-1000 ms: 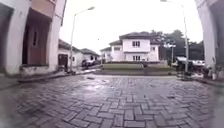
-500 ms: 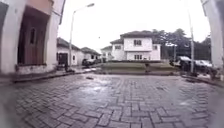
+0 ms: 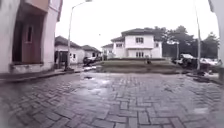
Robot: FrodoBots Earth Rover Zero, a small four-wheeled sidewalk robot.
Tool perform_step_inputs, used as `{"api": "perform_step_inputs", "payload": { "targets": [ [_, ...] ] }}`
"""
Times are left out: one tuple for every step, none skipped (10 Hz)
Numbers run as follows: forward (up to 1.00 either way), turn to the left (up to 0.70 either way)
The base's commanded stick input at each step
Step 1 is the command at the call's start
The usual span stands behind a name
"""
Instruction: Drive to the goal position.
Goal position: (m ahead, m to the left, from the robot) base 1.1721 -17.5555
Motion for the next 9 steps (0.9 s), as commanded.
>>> {"api": "perform_step_inputs", "payload": {
  "targets": [
    [0.70,0.00],
    [0.70,0.00],
    [0.70,0.00],
    [0.70,0.00],
    [0.70,0.00],
    [0.70,0.00],
    [0.70,0.00],
    [0.70,0.00],
    [0.70,0.00]
  ]
}}
